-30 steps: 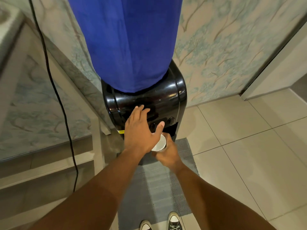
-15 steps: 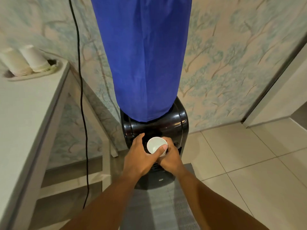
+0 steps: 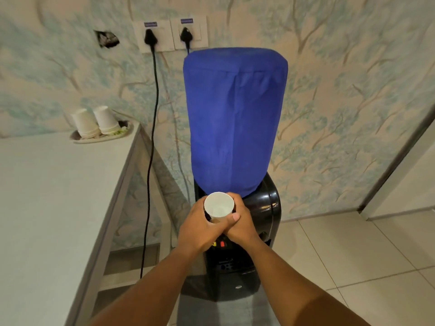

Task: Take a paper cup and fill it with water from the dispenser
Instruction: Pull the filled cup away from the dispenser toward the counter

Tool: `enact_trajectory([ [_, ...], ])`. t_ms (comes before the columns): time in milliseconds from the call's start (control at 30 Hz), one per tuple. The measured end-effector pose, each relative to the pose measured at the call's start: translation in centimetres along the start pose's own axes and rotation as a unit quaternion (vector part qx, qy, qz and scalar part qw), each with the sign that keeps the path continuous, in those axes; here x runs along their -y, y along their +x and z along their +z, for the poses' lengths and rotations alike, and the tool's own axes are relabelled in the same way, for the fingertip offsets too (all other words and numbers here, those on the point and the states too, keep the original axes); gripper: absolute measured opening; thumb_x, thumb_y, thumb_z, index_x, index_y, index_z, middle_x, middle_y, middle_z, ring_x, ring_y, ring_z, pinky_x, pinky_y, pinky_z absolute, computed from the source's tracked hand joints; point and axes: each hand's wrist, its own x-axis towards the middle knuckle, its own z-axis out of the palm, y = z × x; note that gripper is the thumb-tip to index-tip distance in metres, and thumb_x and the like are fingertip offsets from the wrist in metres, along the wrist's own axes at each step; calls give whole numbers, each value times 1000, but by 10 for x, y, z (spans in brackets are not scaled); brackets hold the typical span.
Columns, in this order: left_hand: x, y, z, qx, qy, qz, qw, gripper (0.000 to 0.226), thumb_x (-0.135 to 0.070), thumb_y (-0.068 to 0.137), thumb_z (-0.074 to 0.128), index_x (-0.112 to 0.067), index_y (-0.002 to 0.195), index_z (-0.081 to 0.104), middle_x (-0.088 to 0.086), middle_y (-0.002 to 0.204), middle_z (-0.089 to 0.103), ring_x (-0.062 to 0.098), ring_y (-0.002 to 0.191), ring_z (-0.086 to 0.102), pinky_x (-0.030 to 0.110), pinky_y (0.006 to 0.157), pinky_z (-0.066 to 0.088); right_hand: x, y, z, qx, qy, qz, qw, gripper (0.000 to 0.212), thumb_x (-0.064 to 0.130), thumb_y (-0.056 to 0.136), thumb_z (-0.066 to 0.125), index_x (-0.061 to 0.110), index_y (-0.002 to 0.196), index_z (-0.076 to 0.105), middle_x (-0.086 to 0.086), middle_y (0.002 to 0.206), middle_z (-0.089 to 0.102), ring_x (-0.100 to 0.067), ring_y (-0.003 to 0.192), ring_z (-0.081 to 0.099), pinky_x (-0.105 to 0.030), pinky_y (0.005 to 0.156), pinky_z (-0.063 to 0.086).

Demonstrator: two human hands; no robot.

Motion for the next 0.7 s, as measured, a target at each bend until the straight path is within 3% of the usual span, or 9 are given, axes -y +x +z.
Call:
enact_trajectory([
  [233, -4, 6, -37, -19, -36, 8, 999, 88, -82, 58, 70, -39, 132, 47, -21, 121, 59, 2, 113, 57, 25, 91, 52, 38, 10, 23, 19, -12, -37, 999, 63, 30, 71, 82, 36, 122, 46, 15, 117, 58, -8, 110, 55, -10, 75, 50],
  [333, -4, 7, -55, -24, -47, 8, 999, 80, -74, 63, 72, -40, 132, 47, -22, 120, 58, 0, 113, 56, 24, 91, 51, 50, 14, 34, 28, -19, -48, 998, 68, 31, 68, 83, 35, 125, 46, 9, 122, 58, -9, 113, 54, -12, 75, 51],
  [467, -7, 4, -82, -47, -43, 22, 998, 57, -64, 69, 74, -59, 118, 46, -30, 113, 59, -10, 106, 56, 12, 81, 49, 68, 17, 56, 36, -25, -51, 998, 70, 31, 70, 83, 31, 129, 45, 5, 126, 57, -14, 116, 53, -19, 81, 51],
  [567, -8, 1, -104, -68, -48, 27, 996, 57, -59, 71, 77, -50, 120, 49, -25, 112, 61, -9, 104, 58, 14, 79, 47, 86, 18, 75, 43, -24, -60, 997, 69, 31, 70, 83, 30, 129, 46, 6, 123, 58, -13, 113, 55, -19, 81, 51],
  [700, -8, -5, -136, -111, -35, 30, 993, 57, -66, 65, 74, -55, 114, 46, -27, 109, 60, -12, 101, 57, 16, 80, 49, 108, 18, 102, 72, -1, -69, 995, 69, 20, 69, 84, 25, 128, 48, 3, 119, 59, -13, 111, 56, -14, 74, 52],
])
